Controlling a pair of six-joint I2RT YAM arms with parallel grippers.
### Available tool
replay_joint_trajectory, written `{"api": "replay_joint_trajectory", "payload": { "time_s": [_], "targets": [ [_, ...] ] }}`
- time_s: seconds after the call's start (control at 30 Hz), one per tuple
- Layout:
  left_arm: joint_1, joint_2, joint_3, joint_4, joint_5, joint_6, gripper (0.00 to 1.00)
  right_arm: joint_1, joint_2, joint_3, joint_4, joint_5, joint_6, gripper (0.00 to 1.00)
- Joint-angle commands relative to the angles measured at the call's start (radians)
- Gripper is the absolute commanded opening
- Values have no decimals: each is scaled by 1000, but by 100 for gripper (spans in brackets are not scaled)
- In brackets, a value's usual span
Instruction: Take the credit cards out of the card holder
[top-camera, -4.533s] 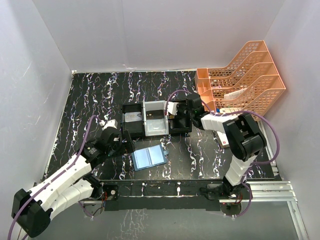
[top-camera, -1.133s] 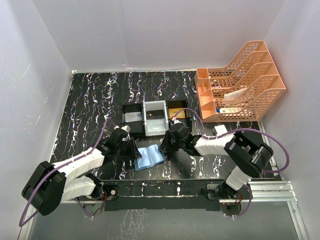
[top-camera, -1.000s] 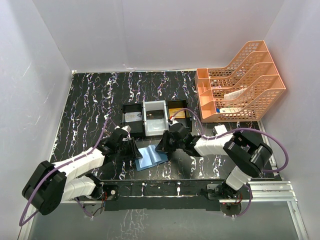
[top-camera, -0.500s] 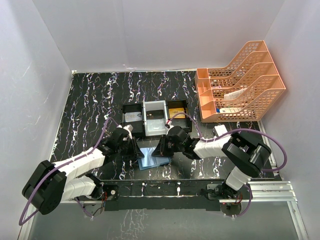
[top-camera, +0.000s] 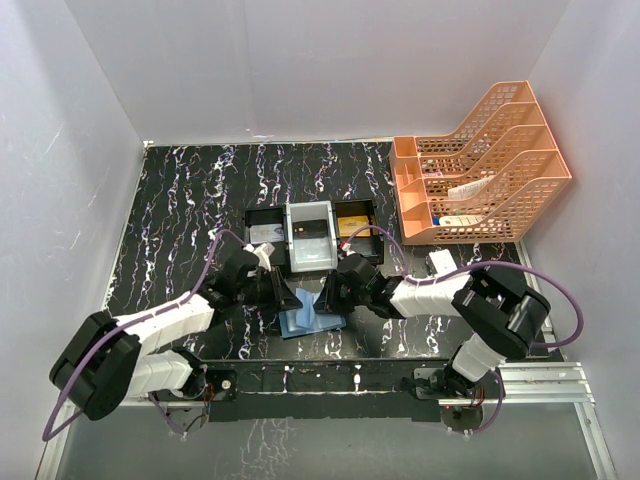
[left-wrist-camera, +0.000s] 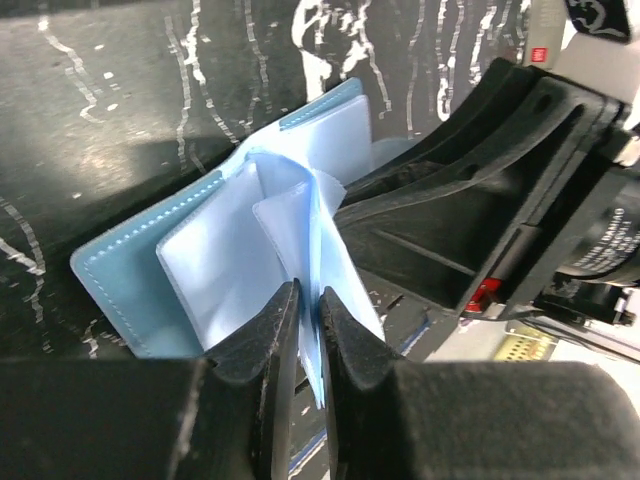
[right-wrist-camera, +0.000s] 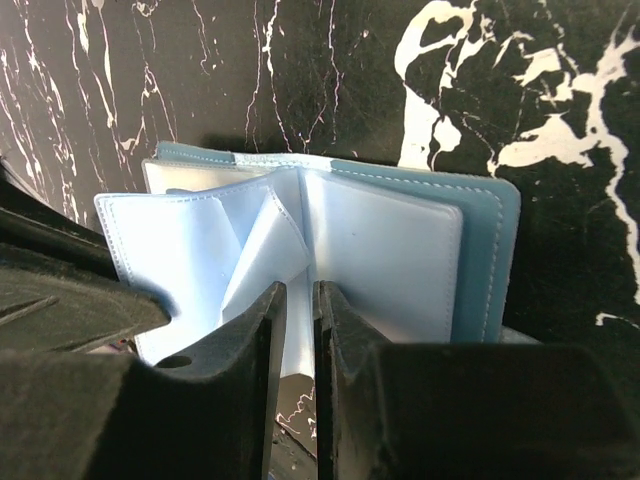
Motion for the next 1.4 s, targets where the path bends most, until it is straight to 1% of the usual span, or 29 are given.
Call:
{"api": "replay_joint_trajectory", "payload": {
  "time_s": [0.0, 0.13, 0.27, 0.4, 0.5, 0.57, 0.67, 0.7, 0.8, 0.83, 0.9, 0.93, 0.97, 1.07, 1.13, 1.23, 1.27, 1.33, 1.37],
  "targets": [
    [-4, 22, -11, 173, 104, -59, 12, 2, -40, 4, -26, 58, -8, 17],
    [-4, 92, -14, 253, 150, -84, 11, 2, -39, 0, -14, 51, -5, 17],
    [-3, 156, -5, 232, 148, -94, 10, 2, -29, -2, -9, 43, -1, 17],
    [-3, 185, -16, 253, 177, -98, 8, 2, -35, -4, -11, 47, -1, 18],
    [-3, 158, -4, 188, 134, -66, 8, 2, -44, -2, -18, 55, -3, 18],
    [-4, 135, 10, 147, 109, -45, 10, 1, -47, -2, -19, 55, -3, 19],
    [-3, 147, 41, 81, 95, -11, 10, 2, -52, 6, -37, 62, -12, 21],
    [-3, 160, 64, 36, 81, 15, 9, 2, -56, 14, -52, 73, -16, 22],
    [-3, 149, 147, -188, -63, 122, 8, 2, -88, 42, -130, 122, -40, 28],
    [-3, 130, 165, -241, -109, 149, 11, 1, -107, 50, -161, 149, -50, 29],
    [-3, 93, 199, -328, -175, 198, 27, -1, -145, 66, -221, 209, -70, 34],
    [-3, 77, 217, -366, -200, 216, 36, -3, -167, 74, -253, 244, -79, 40],
    [-3, 59, 230, -396, -220, 228, 42, -6, -190, 83, -287, 276, -85, 44],
    [-2, 0, 250, -441, -263, 244, 63, -14, -272, 102, -352, 369, -119, 55],
    [-3, -46, 261, -464, -300, 249, 73, -20, -334, 114, -381, 436, -151, 65],
    [-1, -114, 299, -525, -399, 271, 88, -27, -431, 127, -415, 577, -225, 81],
    [0, -134, 322, -552, -458, 281, 96, -30, -464, 130, -420, 631, -246, 87],
    [2, -170, 353, -599, -543, 314, 99, -37, -526, 129, -408, 729, -306, 97],
    [4, -184, 368, -616, -584, 328, 99, -41, -555, 124, -380, 770, -351, 98]
  ]
}}
